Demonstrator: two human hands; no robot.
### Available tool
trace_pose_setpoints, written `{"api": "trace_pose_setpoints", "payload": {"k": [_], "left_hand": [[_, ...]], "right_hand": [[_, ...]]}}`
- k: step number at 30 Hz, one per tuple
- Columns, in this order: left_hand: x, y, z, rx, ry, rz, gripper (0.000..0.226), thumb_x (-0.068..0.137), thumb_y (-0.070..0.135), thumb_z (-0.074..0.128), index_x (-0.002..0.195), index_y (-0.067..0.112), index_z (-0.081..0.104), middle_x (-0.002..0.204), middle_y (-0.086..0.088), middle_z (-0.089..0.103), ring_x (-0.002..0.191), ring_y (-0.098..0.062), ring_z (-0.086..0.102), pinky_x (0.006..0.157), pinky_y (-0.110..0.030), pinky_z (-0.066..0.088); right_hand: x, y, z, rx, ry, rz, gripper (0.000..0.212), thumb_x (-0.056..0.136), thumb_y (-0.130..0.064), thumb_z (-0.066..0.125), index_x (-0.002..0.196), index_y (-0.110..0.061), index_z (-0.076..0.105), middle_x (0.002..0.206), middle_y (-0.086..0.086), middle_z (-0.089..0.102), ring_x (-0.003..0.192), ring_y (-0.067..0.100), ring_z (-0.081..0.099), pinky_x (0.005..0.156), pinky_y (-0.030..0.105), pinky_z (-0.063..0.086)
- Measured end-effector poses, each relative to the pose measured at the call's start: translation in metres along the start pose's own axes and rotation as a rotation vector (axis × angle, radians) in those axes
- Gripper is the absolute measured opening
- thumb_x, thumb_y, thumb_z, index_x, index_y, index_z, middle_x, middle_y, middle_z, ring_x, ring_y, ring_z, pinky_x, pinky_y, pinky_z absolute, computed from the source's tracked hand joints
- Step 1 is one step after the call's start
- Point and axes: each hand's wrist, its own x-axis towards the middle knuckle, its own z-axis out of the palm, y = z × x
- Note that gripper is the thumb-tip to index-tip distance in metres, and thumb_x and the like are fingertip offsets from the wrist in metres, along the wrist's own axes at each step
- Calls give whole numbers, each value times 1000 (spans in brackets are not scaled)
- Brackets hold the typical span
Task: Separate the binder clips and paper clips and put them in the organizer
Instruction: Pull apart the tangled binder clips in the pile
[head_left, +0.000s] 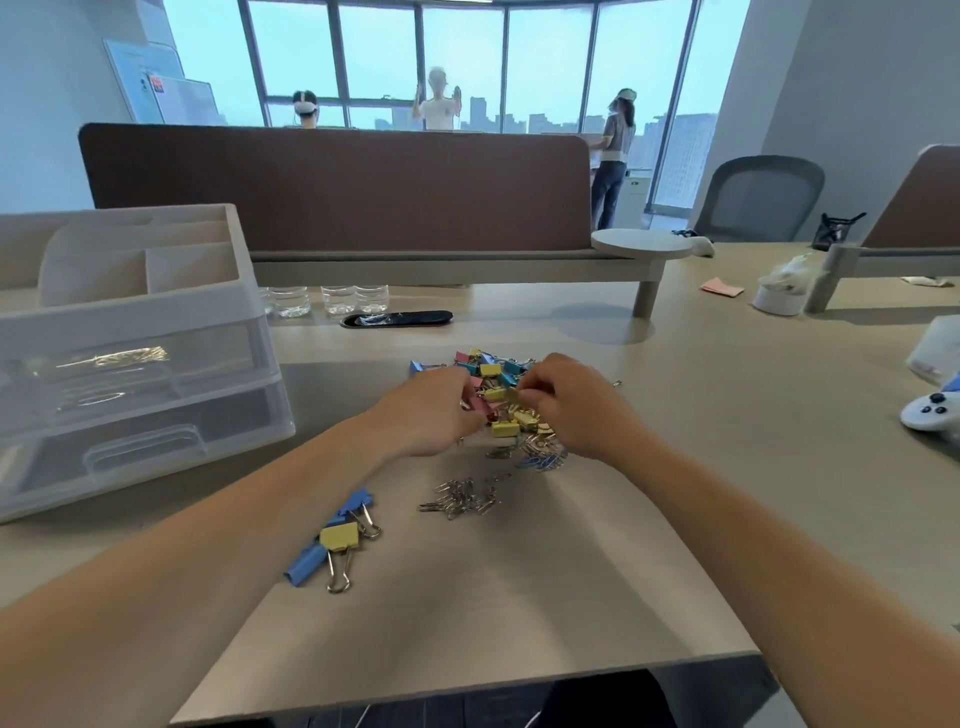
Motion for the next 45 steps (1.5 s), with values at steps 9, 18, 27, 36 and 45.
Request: {"api": "trace_pose_setpoints", "payload": {"k": [9, 18, 27, 36, 45], "left_hand": [[-20, 81, 41, -18, -137, 107, 17, 94, 27, 53, 103, 13, 52, 93, -3, 61, 81, -19, 59, 69, -36, 50], [-22, 138, 88, -33, -173, 139, 13, 95, 23, 55, 99, 12, 61, 97, -4, 64, 87, -18, 63, 79, -35, 54], [-20, 141, 78, -93, -146, 258, 45, 94, 24, 60, 137, 16, 50, 133, -1, 58, 118, -13, 56, 102, -30, 44], [0, 95, 60, -12, 29, 188, 29, 98, 15, 54, 126, 14, 61, 126, -2, 63, 111, -15, 59, 97, -28, 46], [53, 79, 64, 248, -35, 99, 24, 89, 32, 64, 98, 11, 66, 106, -8, 59, 92, -25, 59, 83, -41, 54]], "right_hand": [[-75, 46, -35, -178, -125, 240, 13, 94, -34, 62, 85, -25, 59, 89, -6, 57, 84, 18, 57, 75, 33, 47], [-116, 77, -41, -251, -126, 402, 16, 92, -23, 56, 105, -20, 64, 114, 4, 65, 100, 22, 59, 77, 27, 43], [-116, 91, -51, -206, -70, 408, 37, 92, -21, 50, 127, -21, 60, 128, 2, 63, 116, 23, 57, 94, 30, 45], [-80, 89, -40, -282, -46, 330, 27, 96, -31, 51, 115, -19, 66, 118, 1, 63, 103, 23, 59, 88, 36, 49], [-31, 94, -19, -402, -111, 394, 44, 86, -52, 62, 65, -15, 51, 70, 1, 51, 72, 24, 55, 55, 28, 36]]}}
